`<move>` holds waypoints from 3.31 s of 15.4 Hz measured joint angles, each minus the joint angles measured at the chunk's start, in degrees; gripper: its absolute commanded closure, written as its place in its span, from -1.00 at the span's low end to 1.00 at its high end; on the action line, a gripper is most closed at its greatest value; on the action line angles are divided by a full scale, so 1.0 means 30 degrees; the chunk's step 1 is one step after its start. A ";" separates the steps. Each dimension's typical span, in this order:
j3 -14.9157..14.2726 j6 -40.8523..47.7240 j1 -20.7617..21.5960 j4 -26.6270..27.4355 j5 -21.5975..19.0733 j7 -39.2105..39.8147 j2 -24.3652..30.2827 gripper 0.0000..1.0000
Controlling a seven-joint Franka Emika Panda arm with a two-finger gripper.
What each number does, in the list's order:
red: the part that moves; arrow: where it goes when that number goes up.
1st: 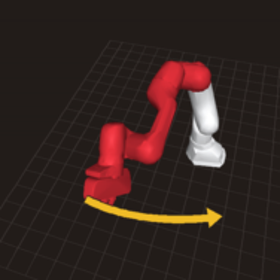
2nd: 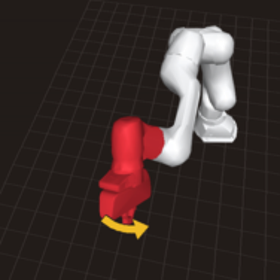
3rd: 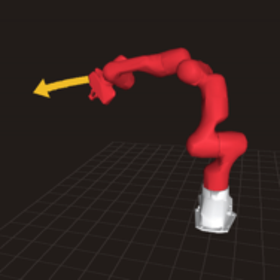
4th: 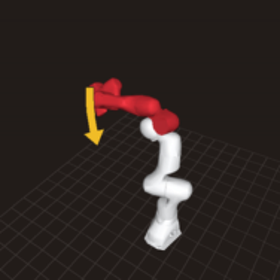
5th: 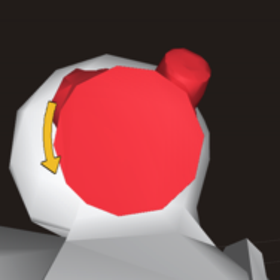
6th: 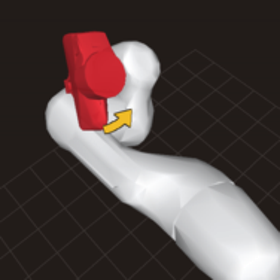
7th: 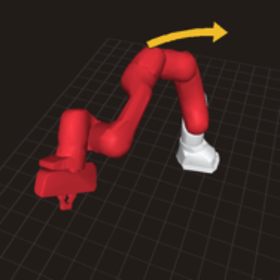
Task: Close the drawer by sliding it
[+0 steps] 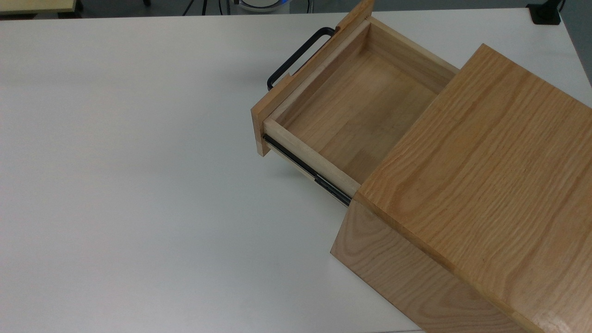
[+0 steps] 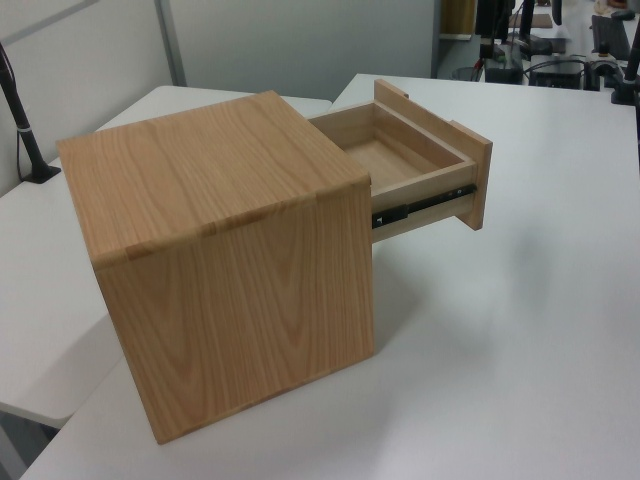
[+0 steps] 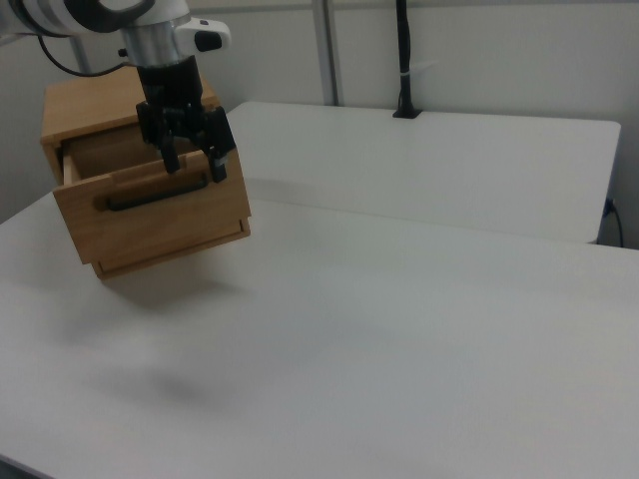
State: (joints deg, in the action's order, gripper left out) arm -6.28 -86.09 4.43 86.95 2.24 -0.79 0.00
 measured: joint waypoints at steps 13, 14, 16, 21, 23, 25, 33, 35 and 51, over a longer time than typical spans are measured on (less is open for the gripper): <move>0.0010 0.0338 -0.0032 0.0011 -0.0014 -0.0019 -0.0055 -1.00; 0.0017 0.0338 -0.0032 0.0011 -0.0014 -0.0047 -0.0055 -1.00; 0.0018 0.0338 -0.0040 0.0011 -0.0014 -0.0048 -0.0054 -1.00; 0.0019 0.0338 -0.0101 0.0010 -0.0016 -0.0255 -0.0054 -1.00; 0.0020 0.0338 -0.0101 0.0011 -0.0053 -0.0507 -0.0054 -1.00; 0.0020 0.0339 -0.0108 0.0012 -0.0403 -0.1124 -0.0057 -1.00; 0.0069 -0.0168 -0.0118 0.0603 -0.1287 -0.2001 -0.0262 -0.23; 0.0096 -0.0168 -0.0112 0.0785 -0.1291 0.0755 -0.0265 0.55; -0.0182 0.0026 0.2918 0.2147 -0.0271 1.2535 -0.1049 1.00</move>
State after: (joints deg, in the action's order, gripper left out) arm -6.83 -86.01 13.19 93.39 1.43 36.81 -3.14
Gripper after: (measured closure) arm 0.991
